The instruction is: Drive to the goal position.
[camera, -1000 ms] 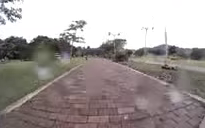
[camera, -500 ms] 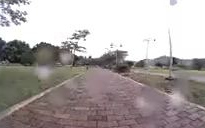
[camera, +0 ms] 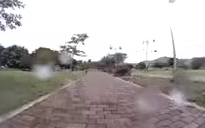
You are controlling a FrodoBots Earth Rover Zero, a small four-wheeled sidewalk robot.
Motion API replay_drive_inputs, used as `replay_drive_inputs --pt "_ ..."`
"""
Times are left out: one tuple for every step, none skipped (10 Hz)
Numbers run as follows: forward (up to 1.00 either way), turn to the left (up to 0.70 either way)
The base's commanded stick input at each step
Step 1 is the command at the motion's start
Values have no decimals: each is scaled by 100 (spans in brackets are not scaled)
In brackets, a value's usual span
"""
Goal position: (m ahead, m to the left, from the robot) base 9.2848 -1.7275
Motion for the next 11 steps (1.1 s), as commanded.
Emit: replay_drive_inputs --pt "70 0" --pt "70 0" --pt "70 0" --pt "70 0" --pt "70 0" --pt "70 0" --pt "70 0" --pt "70 0" --pt "70 0" --pt "70 0" --pt "70 0"
